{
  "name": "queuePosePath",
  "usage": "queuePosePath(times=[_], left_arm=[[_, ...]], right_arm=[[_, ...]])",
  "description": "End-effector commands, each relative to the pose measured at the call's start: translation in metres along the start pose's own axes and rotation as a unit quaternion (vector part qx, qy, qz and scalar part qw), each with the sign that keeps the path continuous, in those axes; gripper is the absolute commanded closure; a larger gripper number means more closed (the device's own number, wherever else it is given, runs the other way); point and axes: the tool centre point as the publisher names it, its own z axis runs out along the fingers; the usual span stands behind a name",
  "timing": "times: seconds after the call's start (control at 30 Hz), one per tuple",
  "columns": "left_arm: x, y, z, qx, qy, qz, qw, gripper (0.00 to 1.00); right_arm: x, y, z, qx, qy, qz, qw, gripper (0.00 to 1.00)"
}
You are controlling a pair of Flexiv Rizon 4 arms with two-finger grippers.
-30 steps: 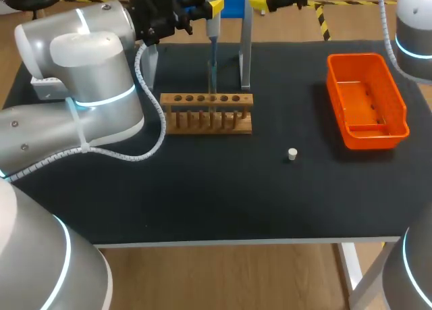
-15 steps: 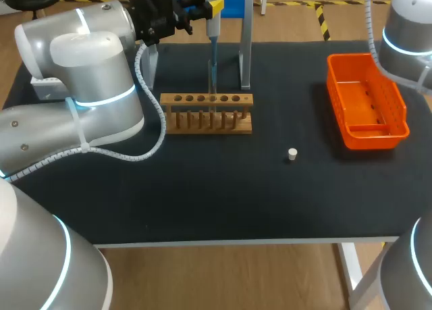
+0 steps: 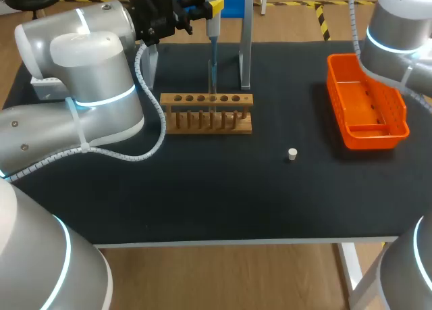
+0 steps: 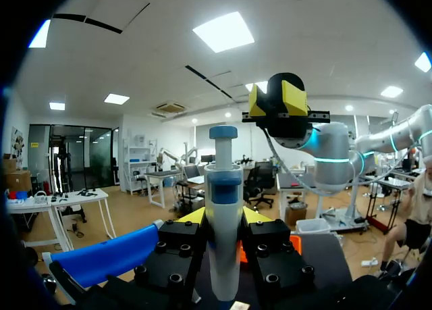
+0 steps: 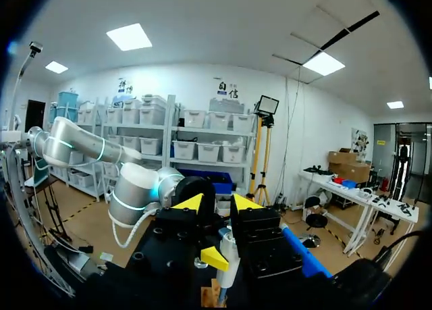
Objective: Invert the test tube, pick up the pipette, mount the tip to pipette, aspirate from beaker and dispense into the tube, eject the tip, return the pipette, and cap with the stopper.
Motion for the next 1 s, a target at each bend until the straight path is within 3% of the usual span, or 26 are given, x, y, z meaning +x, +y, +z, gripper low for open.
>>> queuePosePath(times=[0.03, 1.0], left_arm=[[0.001, 0.001, 0.001, 0.002, -0.002, 0.001, 1.0, 1.0], [0.001, 0.001, 0.001, 0.002, -0.002, 0.001, 1.0, 1.0]], right_arm=[[-0.007, -0.002, 0.009, -0.005, 0.002, 0.0, 1.0, 1.0], [-0.029, -0.017, 0.046, 0.004, 0.018, 0.024, 1.0, 1.0]])
